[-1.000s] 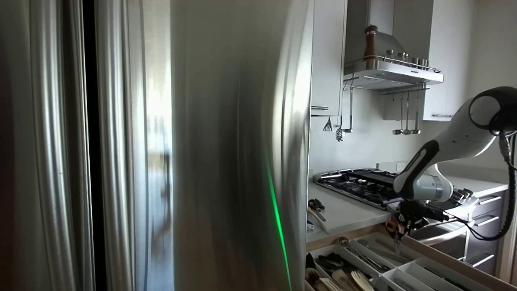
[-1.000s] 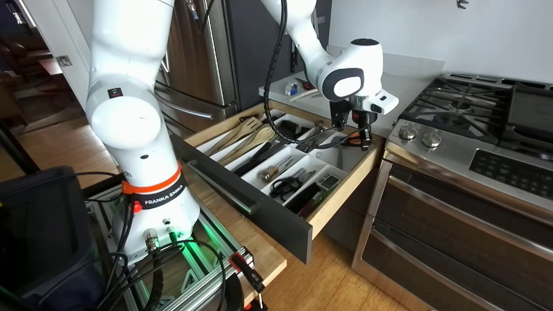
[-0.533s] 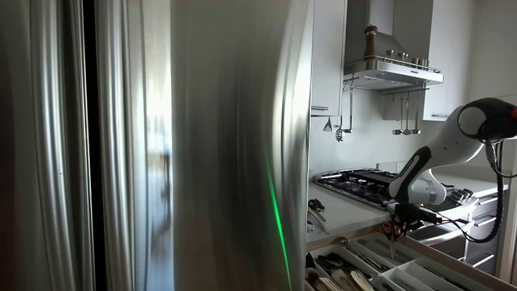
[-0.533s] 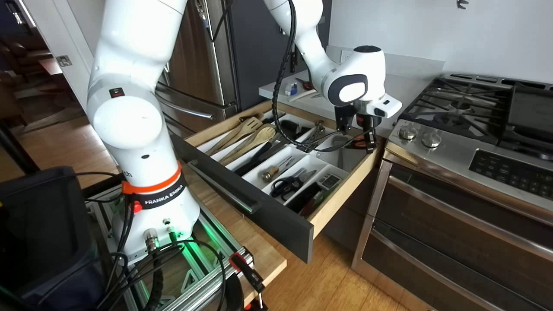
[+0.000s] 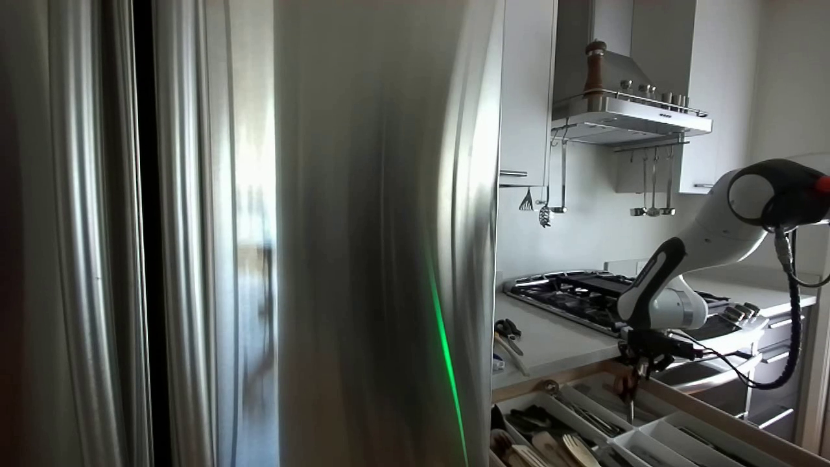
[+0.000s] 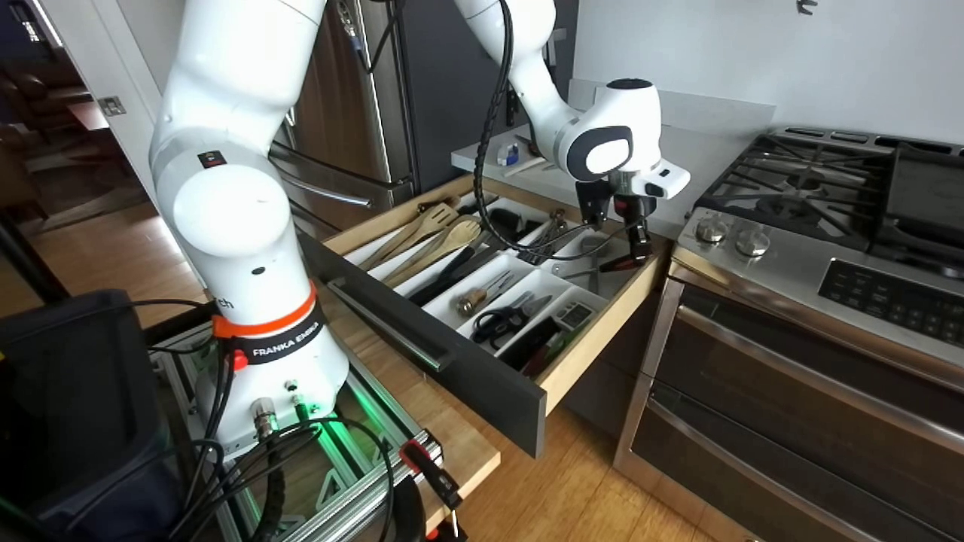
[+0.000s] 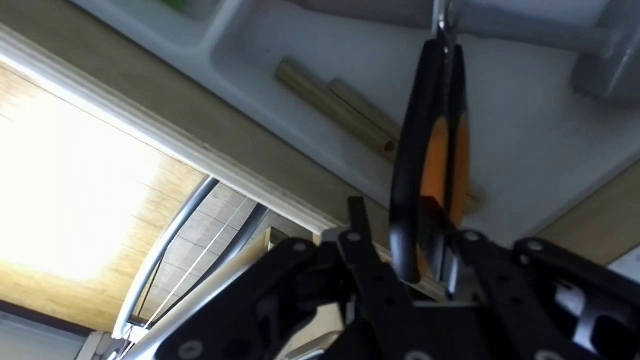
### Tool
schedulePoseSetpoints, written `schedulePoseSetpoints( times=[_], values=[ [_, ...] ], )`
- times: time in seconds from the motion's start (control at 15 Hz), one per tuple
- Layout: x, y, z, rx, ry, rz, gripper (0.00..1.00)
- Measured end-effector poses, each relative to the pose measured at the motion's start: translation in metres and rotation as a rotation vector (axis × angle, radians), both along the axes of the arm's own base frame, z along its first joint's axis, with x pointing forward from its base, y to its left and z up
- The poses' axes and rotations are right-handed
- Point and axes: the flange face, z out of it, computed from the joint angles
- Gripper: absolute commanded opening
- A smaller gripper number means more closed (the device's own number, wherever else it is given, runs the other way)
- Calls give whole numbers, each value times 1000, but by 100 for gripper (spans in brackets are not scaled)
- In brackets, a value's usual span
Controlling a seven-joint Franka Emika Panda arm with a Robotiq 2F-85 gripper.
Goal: Put the black and red pair of scissors in the right compartment of the drawer
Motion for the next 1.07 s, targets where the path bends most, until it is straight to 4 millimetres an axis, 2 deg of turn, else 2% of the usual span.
schedulePoseSetpoints(
  times=[0.27,0.33,0.87,1.07],
  values=[
    [4,15,-3,7,3,24,95],
    [5,18,-3,10,3,30,99],
    [12,46,-10,39,-11,84,100],
    [11,45,-18,23,-29,98,100]
  ],
)
